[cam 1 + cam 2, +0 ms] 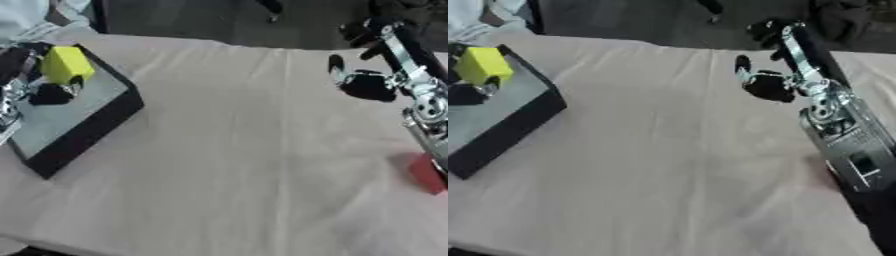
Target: Pick up the objects with one hand, pass them to the other hand, and then place them into the box on the other side of the table.
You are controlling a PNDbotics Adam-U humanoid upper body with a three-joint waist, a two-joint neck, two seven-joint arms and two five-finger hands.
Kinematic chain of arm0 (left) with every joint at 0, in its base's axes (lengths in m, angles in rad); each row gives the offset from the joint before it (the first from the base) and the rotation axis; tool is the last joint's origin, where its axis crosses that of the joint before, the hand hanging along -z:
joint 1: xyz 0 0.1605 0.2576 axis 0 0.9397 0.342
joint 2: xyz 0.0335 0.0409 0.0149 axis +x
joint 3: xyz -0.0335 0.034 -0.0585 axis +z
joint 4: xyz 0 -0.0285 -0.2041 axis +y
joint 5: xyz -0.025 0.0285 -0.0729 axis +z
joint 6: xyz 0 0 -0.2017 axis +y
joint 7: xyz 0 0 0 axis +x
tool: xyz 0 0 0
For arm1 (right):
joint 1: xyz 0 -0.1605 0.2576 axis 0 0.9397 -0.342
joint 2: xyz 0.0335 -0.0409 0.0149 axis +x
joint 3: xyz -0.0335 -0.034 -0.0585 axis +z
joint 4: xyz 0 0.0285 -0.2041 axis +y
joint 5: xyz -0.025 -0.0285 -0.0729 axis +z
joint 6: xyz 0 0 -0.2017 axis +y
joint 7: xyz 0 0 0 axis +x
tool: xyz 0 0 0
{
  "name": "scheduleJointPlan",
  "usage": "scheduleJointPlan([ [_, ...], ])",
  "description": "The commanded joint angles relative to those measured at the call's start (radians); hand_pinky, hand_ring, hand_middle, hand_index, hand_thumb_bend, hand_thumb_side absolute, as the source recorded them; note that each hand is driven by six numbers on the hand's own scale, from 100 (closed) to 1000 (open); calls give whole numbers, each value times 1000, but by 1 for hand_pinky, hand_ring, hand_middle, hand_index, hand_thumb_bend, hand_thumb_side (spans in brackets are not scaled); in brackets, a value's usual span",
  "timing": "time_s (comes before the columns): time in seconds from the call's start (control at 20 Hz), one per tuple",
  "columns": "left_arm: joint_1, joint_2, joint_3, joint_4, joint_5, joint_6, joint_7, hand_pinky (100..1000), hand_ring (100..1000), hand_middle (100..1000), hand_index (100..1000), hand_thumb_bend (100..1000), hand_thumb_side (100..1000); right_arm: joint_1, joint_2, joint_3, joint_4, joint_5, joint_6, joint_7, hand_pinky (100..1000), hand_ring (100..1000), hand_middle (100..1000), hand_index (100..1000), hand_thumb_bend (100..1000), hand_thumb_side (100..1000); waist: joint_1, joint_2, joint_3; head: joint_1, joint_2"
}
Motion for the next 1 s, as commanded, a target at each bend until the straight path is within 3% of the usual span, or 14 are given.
scheduleJointPlan([
  [0.05, -22, 19, 27, 38, -43, 0, -43, 853, 908, 711, 855, 212, 241, -12, -25, -12, -22, -6, 2, -6, 664, 735, 687, 765, 156, 100, 4, -17, 1, -3, 1],
  [0.2, -27, 14, 39, 64, -75, 9, -60, 878, 936, 740, 887, 278, 455, -11, -27, -11, -22, -7, 3, -6, 664, 732, 687, 765, 156, 100, 3, -19, 0, -6, 2],
  [0.35, -30, 11, 46, 78, -104, 23, -61, 899, 950, 757, 909, 392, 541, -11, -29, -12, -23, -9, 3, -7, 664, 728, 686, 764, 151, 100, 4, -20, -1, -6, 1],
  [0.6, -34, 8, 55, 82, -136, 32, -52, 907, 956, 759, 910, 488, 595, -9, -33, -11, -23, -11, 3, -8, 664, 725, 686, 765, 150, 100, 7, -23, -3, -9, 1],
  [0.75, -32, 10, 57, 76, -136, 31, -41, 908, 957, 759, 910, 548, 564, -8, -34, -12, -23, -11, 3, -8, 665, 724, 687, 765, 149, 100, 10, -24, -5, -14, 3],
  [0.85, -31, 10, 56, 71, -136, 29, -36, 905, 953, 753, 900, 518, 538, -8, -34, -11, -23, -11, 3, -8, 664, 723, 687, 765, 146, 100, 11, -25, -5, -15, 3],
  [1.0, -29, 3, 61, 50, -116, 26, -23, 906, 955, 747, 878, 315, 463, -5, -37, -14, -24, -11, 4, -10, 664, 722, 686, 764, 144, 100, 12, -25, -6, -26, 7],
])
